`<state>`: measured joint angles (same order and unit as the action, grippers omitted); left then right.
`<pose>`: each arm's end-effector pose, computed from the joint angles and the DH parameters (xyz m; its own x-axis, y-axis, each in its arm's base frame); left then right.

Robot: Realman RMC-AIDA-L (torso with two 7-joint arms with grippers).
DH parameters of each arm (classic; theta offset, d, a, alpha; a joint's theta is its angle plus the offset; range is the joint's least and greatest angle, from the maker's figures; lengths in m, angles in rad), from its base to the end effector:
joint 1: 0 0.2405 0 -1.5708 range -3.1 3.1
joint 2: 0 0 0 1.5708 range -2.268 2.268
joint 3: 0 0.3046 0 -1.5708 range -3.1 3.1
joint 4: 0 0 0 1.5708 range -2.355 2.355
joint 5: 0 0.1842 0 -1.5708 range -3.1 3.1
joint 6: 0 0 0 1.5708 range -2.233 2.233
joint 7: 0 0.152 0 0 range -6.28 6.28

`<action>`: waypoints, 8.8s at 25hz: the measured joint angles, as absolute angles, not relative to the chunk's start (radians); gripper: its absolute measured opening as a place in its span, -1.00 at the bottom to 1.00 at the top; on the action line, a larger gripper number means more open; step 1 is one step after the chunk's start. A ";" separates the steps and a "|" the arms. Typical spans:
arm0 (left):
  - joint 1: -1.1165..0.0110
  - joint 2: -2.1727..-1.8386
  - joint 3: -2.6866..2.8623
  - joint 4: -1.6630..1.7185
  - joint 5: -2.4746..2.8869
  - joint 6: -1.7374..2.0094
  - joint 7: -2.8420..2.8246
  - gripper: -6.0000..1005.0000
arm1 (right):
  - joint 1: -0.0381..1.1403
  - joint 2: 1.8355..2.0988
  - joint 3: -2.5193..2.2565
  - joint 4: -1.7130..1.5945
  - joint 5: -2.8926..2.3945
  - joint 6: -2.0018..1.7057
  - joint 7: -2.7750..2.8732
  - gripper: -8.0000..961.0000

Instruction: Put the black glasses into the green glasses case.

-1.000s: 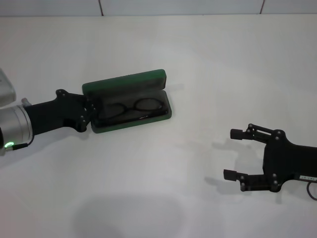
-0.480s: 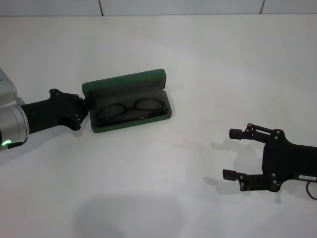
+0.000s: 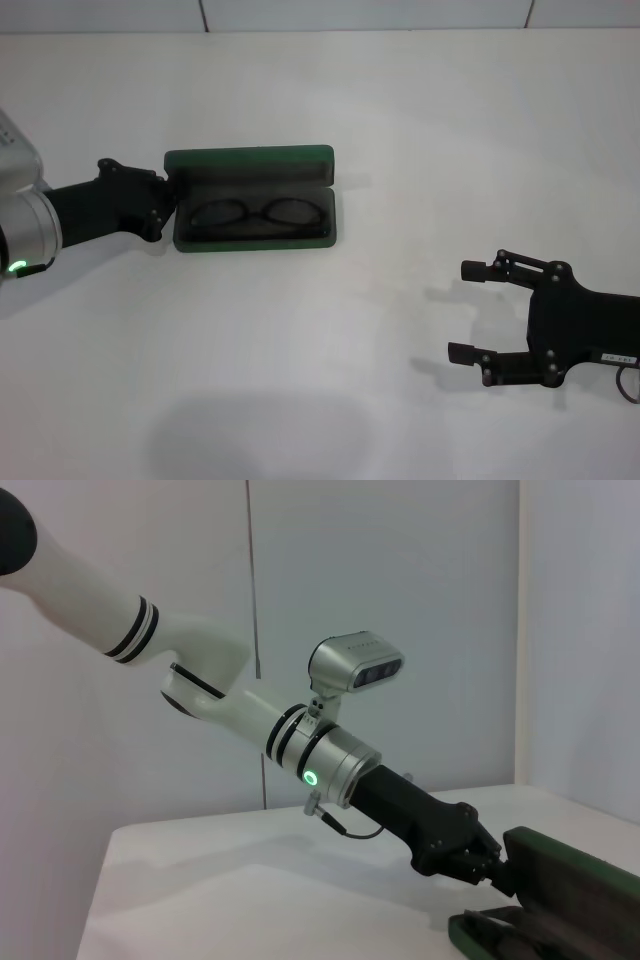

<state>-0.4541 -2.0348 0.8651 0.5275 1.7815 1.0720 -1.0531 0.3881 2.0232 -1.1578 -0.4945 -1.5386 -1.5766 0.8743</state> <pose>-0.3497 0.3540 -0.0293 0.9041 0.2573 0.3412 0.4138 -0.7265 -0.5486 0.2898 0.2747 -0.0544 0.8263 -0.0163 -0.5629 -0.1461 -0.9715 -0.1864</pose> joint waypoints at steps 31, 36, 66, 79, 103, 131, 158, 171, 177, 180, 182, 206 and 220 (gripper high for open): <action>-0.328 -2.065 0.846 0.862 1.799 1.464 -1.639 -0.85 | 0.383 2.023 -1.157 -0.503 -1.529 -1.460 0.875 0.83; -0.329 -2.098 0.925 1.046 1.858 1.391 -1.890 -0.85 | 0.387 2.024 -1.157 -0.501 -1.529 -1.445 0.873 0.83; -0.344 -2.096 1.485 1.216 2.249 0.674 -2.647 -0.84 | 0.391 2.023 -1.157 -0.505 -1.517 -1.402 0.873 0.83; -0.357 -2.096 1.493 1.158 2.249 0.648 -2.652 -0.84 | 0.391 2.023 -1.159 -0.505 -1.515 -1.388 0.873 0.83; -0.363 -2.096 1.502 1.123 2.247 0.643 -2.633 -0.83 | 0.391 2.023 -1.160 -0.505 -1.516 -1.386 0.873 0.83; -0.319 -2.094 1.537 1.123 2.171 0.628 -2.549 -0.82 | 0.391 2.023 -1.158 -0.505 -1.516 -1.387 0.873 0.83; -0.291 -2.090 1.415 1.103 1.739 0.750 -2.050 -0.82 | 0.392 2.023 -1.157 -0.509 -1.516 -1.393 0.873 0.83; -0.357 -2.074 0.923 0.634 1.375 1.388 -1.162 -0.81 | 0.393 2.023 -1.157 -0.516 -1.516 -1.395 0.873 0.83; -0.310 -2.071 0.899 0.562 1.394 1.426 -0.872 -0.81 | 0.393 2.024 -1.157 -0.517 -1.509 -1.395 0.864 0.83; -0.289 -2.080 0.897 0.553 1.407 1.418 -0.819 -0.81 | 0.394 2.025 -1.158 -0.516 -1.491 -1.396 0.850 0.83; -0.275 -2.086 0.895 0.557 1.408 1.406 -0.801 -0.81 | 0.395 2.025 -1.158 -0.513 -1.488 -1.396 0.848 0.83; -0.122 -2.056 0.895 0.679 1.597 1.530 -0.959 0.52 | 0.386 2.019 -1.167 -0.514 -1.505 -1.504 0.843 0.83; -0.098 -2.056 0.893 0.649 1.686 1.549 -0.973 0.74 | 0.377 2.028 -1.181 -0.440 -1.519 -1.517 0.793 0.83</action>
<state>-0.0983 -2.0565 0.8927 0.6485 1.6862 1.5494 -0.9727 0.3774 2.0279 -1.1811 -0.4402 -1.5192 -1.5172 0.7929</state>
